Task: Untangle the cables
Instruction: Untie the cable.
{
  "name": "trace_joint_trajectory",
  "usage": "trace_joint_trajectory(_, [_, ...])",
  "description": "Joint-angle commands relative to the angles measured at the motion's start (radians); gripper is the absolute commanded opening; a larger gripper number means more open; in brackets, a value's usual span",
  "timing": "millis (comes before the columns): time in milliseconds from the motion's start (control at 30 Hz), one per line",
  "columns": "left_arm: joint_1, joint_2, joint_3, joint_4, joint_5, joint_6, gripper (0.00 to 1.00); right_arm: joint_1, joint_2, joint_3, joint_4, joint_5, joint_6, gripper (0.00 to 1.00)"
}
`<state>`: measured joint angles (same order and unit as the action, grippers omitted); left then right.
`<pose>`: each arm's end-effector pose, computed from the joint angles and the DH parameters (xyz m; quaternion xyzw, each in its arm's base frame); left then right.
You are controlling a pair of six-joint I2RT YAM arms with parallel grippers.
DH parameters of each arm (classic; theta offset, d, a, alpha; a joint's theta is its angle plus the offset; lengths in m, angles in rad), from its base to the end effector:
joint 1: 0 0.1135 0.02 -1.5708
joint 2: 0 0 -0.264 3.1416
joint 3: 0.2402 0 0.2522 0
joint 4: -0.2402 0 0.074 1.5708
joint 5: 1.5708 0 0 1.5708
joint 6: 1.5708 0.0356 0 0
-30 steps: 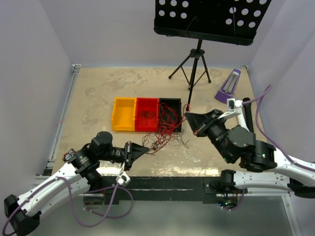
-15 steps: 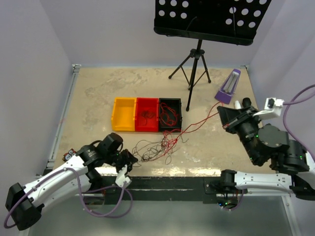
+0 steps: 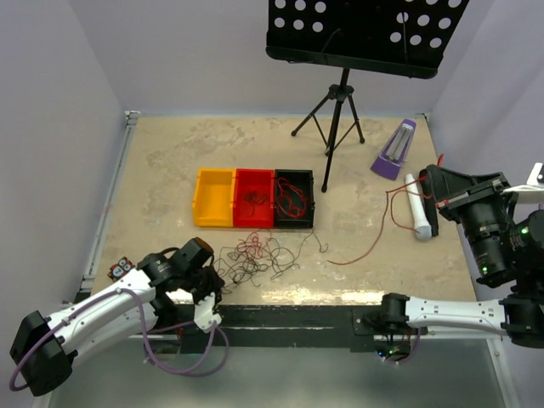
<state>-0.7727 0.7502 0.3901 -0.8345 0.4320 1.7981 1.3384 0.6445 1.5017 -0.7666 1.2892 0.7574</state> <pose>0.0729 -0.0919 0.1644 0.9320 0.2317 -0.0939 0.2624 0.0350 -0.0006 0.5042 0.2707 0.6435 0.3090 0.6458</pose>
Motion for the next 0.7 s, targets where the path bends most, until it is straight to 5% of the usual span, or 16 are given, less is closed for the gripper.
trace_joint_trajectory(0, [-0.002,0.003,-0.011,0.008,-0.03,0.046,0.0,0.005,-0.02,0.07,0.087,0.058,-0.13,0.0])
trace_joint_trajectory(133, [-0.002,-0.006,-0.025,0.012,-0.053,0.058,0.0,0.007,-0.008,0.124,0.176,0.064,-0.238,0.0])
trace_joint_trajectory(167, [-0.002,-0.009,-0.023,0.024,-0.05,0.043,0.09,0.005,-0.005,0.127,0.209,0.053,-0.272,0.0])
trace_joint_trajectory(233, [-0.002,-0.026,-0.017,0.061,-0.026,0.0,0.56,0.007,-0.002,0.12,0.274,0.03,-0.332,0.0])
trace_joint_trajectory(333, [-0.002,-0.051,0.018,0.115,0.031,-0.087,1.0,0.007,0.032,0.106,0.306,-0.008,-0.339,0.0])
trace_joint_trajectory(667, [0.0,0.034,0.303,0.123,0.174,-0.488,1.0,0.005,0.187,0.019,0.501,-0.088,-0.444,0.0])
